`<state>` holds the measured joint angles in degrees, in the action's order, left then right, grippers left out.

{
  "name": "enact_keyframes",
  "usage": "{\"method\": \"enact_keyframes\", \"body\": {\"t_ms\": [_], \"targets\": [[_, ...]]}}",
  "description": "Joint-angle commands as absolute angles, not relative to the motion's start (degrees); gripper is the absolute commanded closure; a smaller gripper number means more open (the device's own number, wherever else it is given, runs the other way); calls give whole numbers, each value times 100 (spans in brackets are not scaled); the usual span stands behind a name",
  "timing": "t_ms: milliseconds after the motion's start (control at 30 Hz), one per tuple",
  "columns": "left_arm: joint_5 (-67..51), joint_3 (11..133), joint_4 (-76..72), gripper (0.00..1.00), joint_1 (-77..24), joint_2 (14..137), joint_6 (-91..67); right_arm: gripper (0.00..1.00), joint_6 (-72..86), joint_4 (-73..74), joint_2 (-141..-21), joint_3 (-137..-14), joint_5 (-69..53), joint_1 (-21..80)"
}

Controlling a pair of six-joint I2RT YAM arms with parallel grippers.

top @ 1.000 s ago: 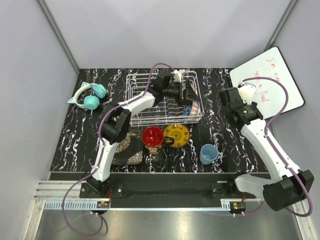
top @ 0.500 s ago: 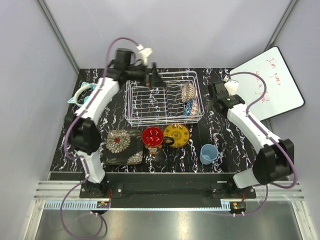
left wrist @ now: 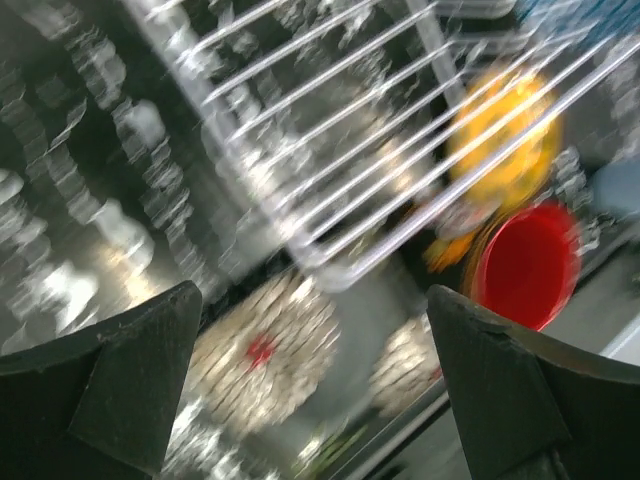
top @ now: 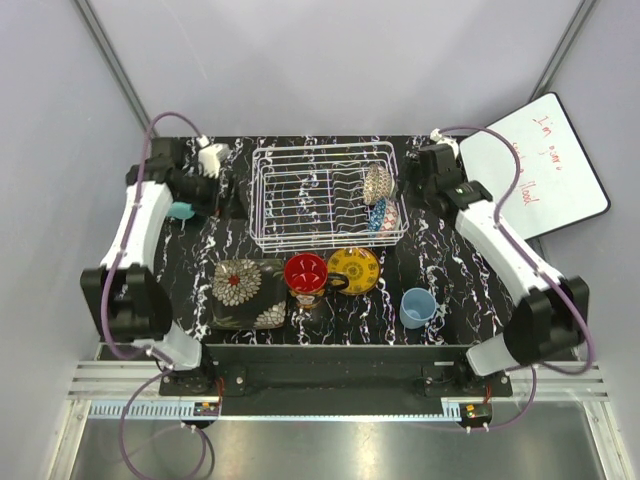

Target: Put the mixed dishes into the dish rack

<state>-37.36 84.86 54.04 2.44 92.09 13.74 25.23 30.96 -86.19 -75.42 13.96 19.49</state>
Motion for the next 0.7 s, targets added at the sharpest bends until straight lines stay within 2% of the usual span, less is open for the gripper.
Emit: {"method": "enact_keyframes", "body": {"t_ms": [0, 200, 333, 667], "targets": [[-3322, 7869, 6441, 1, 605, 8069, 3381, 16, 1995, 2532, -7788, -7103, -1067, 1995], [-3076, 6971, 6803, 2, 984, 7664, 4359, 20, 1627, 2505, -8050, -7249, -1249, 2757], [-2787, 6409, 6733, 4, 1081, 7524, 4701, 16, 1249, 2952, -8665, -7664, -897, 3392], [-2698, 5538, 5988, 4, 1644, 7725, 5036, 19, 1107, 2953, -8517, -6935, -642, 3823]]}}
